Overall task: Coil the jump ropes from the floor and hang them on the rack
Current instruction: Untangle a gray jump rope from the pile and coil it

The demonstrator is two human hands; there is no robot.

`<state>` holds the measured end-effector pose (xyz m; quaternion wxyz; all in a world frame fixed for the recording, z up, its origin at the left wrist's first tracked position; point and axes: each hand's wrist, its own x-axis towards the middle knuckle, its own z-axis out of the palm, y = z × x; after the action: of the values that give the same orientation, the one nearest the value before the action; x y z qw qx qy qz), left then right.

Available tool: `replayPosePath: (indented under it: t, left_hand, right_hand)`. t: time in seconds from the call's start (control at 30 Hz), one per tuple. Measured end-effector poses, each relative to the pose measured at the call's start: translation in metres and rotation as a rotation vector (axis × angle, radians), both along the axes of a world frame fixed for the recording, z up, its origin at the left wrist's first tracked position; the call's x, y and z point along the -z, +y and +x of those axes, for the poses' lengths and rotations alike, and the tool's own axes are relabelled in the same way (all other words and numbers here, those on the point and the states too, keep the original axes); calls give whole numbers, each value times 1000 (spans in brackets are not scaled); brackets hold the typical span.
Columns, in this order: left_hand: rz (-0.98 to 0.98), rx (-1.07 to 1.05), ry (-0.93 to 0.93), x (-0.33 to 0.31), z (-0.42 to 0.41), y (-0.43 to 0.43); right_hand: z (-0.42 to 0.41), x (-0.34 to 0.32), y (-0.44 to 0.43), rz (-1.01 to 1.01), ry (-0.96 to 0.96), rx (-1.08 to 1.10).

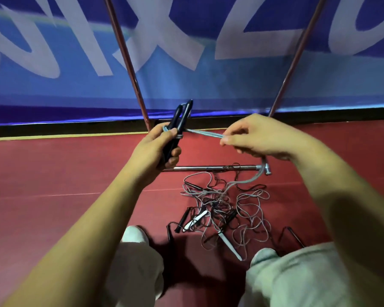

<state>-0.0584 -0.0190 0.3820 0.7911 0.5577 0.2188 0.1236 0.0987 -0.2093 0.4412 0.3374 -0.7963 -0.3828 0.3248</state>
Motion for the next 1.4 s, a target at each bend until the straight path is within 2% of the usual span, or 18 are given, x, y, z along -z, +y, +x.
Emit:
replayPosePath:
  t: [0.1,0.23,0.37,0.43,0.53,0.6,0.7,0.87,1.03,1.27,1.33,1.4]
  left_hand:
    - [-29,-40,-20,3,4,14]
    - [104,3,135,15,2,16]
    - [225,-32,210,19,6,21]
    - [471,-36,269,24,8,19]
    - [1020,38,390,32,14,8]
    - [1193,99,421,37,16,-2]
    - [1295,260,445,42,16,-15]
    - [1259,601,457,42,15,-47]
    - [1193,666,364,38,16,-63]
    - [1012,785,112,32,12,-57]
    - [821,722,55,27,10,-60]
    - [382,603,-50,20,9,-59]
  right_hand:
    - [0,7,9,-2,15,8]
    - [-4,16,11,-78,-22,-21]
    - [-9,20,4,-86,-6,-4]
    - [-14,19,0,-87,-12,-4]
    - [-24,17,-5,-112,-36,-74]
    - [-31,17,-8,-115,-52,-119]
    - [-35,15,-13,-63,-31,-104]
    - [-27,14,-18,10,-46,-25]
    - [-18,17,-20,37,-165,-5]
    - [3,29,-25,122,-138,71]
    - [9,31,-25,135,-132,116]
    - [15,33,-26,144,-55,158]
